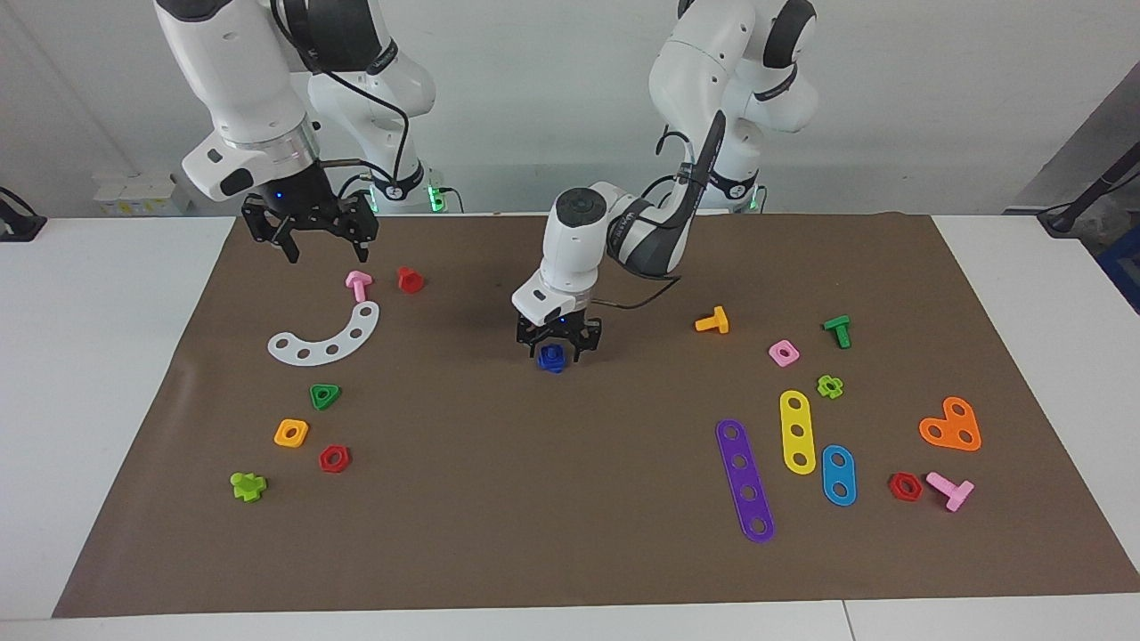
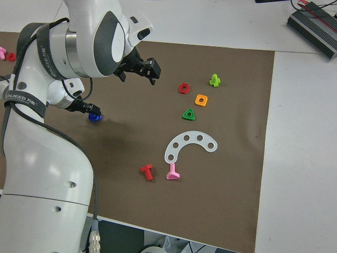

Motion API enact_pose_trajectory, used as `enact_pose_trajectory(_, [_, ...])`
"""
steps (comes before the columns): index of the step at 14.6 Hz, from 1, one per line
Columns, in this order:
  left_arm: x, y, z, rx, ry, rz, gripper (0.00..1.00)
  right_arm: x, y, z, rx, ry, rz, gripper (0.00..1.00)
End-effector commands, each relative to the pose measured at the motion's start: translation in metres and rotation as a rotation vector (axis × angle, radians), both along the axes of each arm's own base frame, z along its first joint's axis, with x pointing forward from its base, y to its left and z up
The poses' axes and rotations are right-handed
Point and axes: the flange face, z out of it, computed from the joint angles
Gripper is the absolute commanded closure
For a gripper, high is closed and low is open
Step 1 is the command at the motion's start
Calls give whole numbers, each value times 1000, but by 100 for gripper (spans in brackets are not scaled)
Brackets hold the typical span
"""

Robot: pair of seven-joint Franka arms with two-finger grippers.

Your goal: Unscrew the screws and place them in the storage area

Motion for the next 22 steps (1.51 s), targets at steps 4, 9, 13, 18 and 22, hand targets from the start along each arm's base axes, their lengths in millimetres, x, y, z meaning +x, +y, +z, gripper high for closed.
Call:
enact_pose_trajectory(4, [-6,0,-4,6,-25,5,29,-6,-3,1,5,-8,-18,0])
enact_pose_trajectory(9, [-9,1,-9,15,-17,3,37,-6,-3,0,5,-7,-18,0])
enact_pose_trajectory(13, [-9,2,-10,17,-15,3,55,-6,-3,1,5,-8,-18,0])
enact_pose_trajectory(18, [-7,1,-4,30,0,3,87,-6,-3,0,5,-7,-18,0])
enact_pose_trajectory(22, [6,-12,31,62,49,11,96,-7,-2,1,4,-1,-17,0])
